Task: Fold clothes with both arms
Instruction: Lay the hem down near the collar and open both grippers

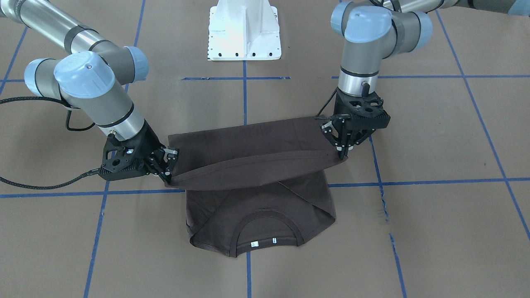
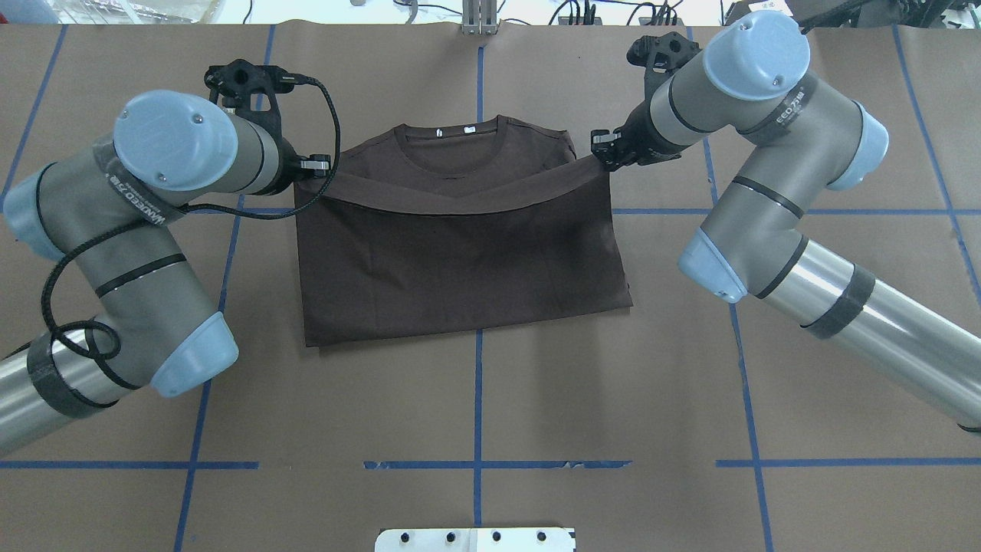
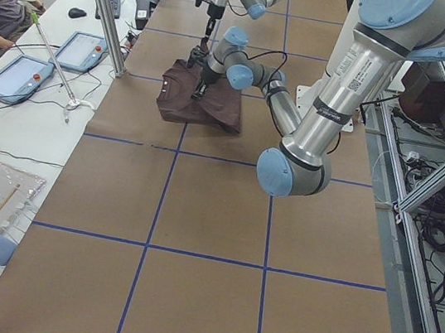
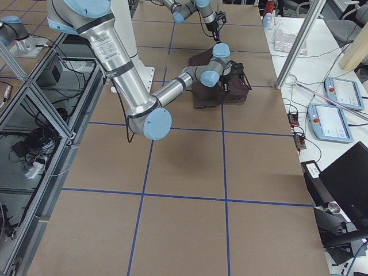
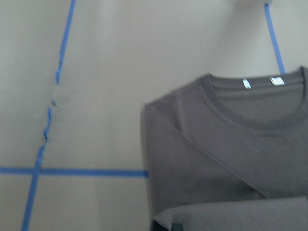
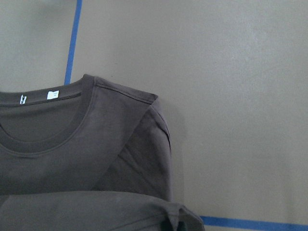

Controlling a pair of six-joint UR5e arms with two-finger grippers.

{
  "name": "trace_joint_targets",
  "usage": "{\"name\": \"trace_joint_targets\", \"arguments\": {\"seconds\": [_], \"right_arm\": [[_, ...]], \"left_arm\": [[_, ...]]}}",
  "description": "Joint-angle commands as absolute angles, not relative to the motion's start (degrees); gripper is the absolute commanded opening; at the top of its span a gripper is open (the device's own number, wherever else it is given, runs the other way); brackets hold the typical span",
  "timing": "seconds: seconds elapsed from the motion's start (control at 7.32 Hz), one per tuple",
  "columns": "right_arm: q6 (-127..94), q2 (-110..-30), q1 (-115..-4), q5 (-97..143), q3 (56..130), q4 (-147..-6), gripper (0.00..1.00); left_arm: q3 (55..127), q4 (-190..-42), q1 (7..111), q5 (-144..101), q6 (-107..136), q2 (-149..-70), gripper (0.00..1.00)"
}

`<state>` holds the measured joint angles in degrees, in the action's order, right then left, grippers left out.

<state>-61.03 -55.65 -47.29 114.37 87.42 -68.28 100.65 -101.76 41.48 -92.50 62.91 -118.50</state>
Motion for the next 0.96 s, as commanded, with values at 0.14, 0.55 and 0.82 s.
{"name": "trace_joint_targets", "arguments": {"seconds": [0.14,0.55,0.82], "right_arm": [[-60.64,-49.84,-50.27,114.52,77.54,-67.76,0.0],[-60.64,-44.93,-50.98,114.35,66.65,-61.8,0.0],[-60.64,-43.6,-50.89,114.0,65.92,-61.79,0.0]], "left_arm": [[90.19,-110.74,43.07,-92.2,61.96,-119.97,0.0],[88.07,-110.83,43.77,-92.11,61.79,-120.93,0.0],[85.71,-110.83,43.77,-92.11,62.48,-123.82,0.0]]}}
